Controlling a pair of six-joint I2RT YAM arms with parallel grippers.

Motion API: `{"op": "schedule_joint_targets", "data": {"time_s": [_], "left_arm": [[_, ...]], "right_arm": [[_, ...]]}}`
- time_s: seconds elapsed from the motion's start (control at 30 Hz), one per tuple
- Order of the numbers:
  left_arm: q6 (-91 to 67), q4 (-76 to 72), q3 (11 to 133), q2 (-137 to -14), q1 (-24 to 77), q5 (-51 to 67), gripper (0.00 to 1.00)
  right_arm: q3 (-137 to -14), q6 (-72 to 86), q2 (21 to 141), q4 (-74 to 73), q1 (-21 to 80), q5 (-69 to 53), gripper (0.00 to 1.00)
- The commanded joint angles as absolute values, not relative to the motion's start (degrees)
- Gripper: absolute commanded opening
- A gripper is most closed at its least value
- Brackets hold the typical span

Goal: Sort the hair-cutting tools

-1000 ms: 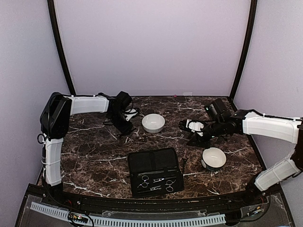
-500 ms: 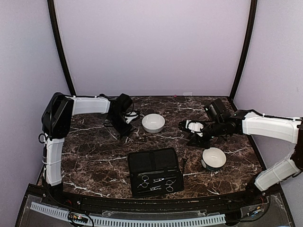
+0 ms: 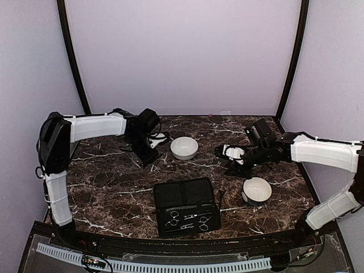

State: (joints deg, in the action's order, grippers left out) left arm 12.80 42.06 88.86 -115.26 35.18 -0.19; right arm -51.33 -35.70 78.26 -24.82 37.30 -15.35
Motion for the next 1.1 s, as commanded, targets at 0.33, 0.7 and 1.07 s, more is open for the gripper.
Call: {"op": "schedule_joint_targets", "data": {"time_s": [0.33,0.7,1.07], "left_arm": [[14.64,52.54,77.70,-97.68,61.12,-8.51,0.00],[13.93,51.93,74.07,-101.61,64.74,-12.53,0.00],[15.37,46.45,73.65,-105.33,65.48,-10.85,0.00]], "right_arm": [[-51.98,-35.04,82.61,-24.47,40.05,-17.47,0.29],[-55.55,-31.69,90.85,-25.35,42.75,-23.29,0.27],[-56.73,-30.53,97.35,-24.97,45.90,-21.61,0.26]]}}
